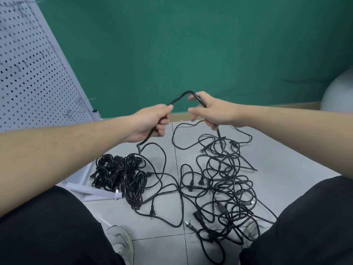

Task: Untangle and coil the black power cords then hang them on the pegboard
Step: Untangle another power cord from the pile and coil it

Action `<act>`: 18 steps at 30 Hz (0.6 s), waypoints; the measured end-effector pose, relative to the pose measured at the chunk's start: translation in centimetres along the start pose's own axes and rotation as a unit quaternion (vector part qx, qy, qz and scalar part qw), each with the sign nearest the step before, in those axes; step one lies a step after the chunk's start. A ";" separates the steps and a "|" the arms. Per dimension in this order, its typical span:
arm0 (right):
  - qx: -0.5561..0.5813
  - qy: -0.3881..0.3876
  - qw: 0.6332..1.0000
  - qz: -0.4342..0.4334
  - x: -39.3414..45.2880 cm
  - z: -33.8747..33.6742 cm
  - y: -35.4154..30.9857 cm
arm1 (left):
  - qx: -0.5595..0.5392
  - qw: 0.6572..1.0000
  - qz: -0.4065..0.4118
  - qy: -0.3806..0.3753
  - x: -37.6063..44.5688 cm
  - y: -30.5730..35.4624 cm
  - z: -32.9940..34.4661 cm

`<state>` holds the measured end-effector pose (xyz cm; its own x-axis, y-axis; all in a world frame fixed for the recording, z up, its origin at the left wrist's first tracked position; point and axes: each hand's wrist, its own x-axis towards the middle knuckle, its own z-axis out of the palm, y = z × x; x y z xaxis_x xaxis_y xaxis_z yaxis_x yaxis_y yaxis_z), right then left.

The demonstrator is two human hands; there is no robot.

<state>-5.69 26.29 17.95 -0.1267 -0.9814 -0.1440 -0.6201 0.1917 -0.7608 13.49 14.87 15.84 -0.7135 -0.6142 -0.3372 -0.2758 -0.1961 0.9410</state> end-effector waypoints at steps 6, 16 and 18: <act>-0.021 -0.078 0.995 0.052 -1.2 -2.4 3.7 | 0.006 0.994 0.039 0.105 0.4 0.0 -4.2; -0.078 -0.013 0.997 -0.024 -1.1 -1.0 0.7 | 0.279 0.949 0.091 0.111 -0.5 -0.7 -3.7; -0.094 -0.024 0.994 -0.041 -1.0 0.0 -0.6 | 0.312 0.929 0.178 0.091 -0.9 0.2 -1.6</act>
<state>-5.19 27.12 18.58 -0.0355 -0.9921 -0.1207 -0.7606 0.1051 -0.6406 15.14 14.14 16.37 -0.7257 -0.6857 0.0559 -0.4040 0.4905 0.7722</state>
